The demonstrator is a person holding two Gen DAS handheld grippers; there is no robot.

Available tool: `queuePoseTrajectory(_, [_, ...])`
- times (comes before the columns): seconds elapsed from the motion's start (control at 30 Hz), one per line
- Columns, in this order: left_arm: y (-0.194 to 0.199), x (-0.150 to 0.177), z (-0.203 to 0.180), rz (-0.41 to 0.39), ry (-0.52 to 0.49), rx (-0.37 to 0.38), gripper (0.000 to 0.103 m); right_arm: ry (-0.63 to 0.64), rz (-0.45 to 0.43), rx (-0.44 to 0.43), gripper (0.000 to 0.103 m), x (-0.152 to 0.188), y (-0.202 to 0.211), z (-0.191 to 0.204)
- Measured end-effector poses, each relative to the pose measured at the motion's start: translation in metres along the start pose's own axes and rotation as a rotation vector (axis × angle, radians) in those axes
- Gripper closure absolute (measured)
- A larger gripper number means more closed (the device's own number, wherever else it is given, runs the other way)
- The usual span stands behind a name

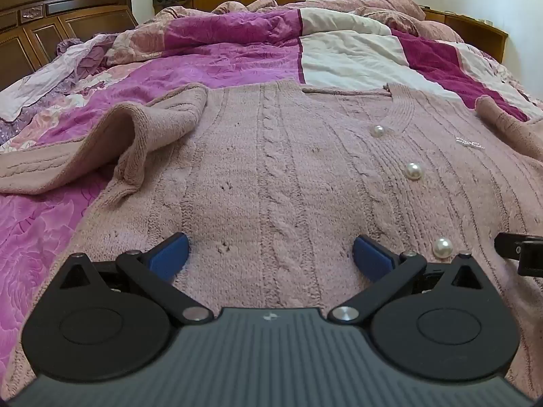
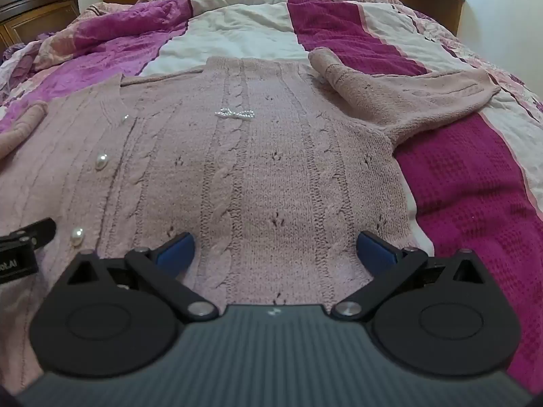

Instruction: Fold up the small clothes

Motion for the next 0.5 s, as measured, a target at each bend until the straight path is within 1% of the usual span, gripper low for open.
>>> queuePoseTrajectory(0.5, [-0.0002, 0.0001, 0.0011, 0.001, -0.005, -0.003, 0.000, 0.003, -0.004, 0.003, 0.000, 0.0006, 0.0007, 0.0002])
Point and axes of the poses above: each gripper's, at about its wrist camera, not at the fingertips, and y roughly against the way its jaws point, z to its left, x to its underside, the point moved 10 cm from there along -y, roughly the way its jaws point, and after that the axes turned 3 degrees about -z, right-handed, at the moved point
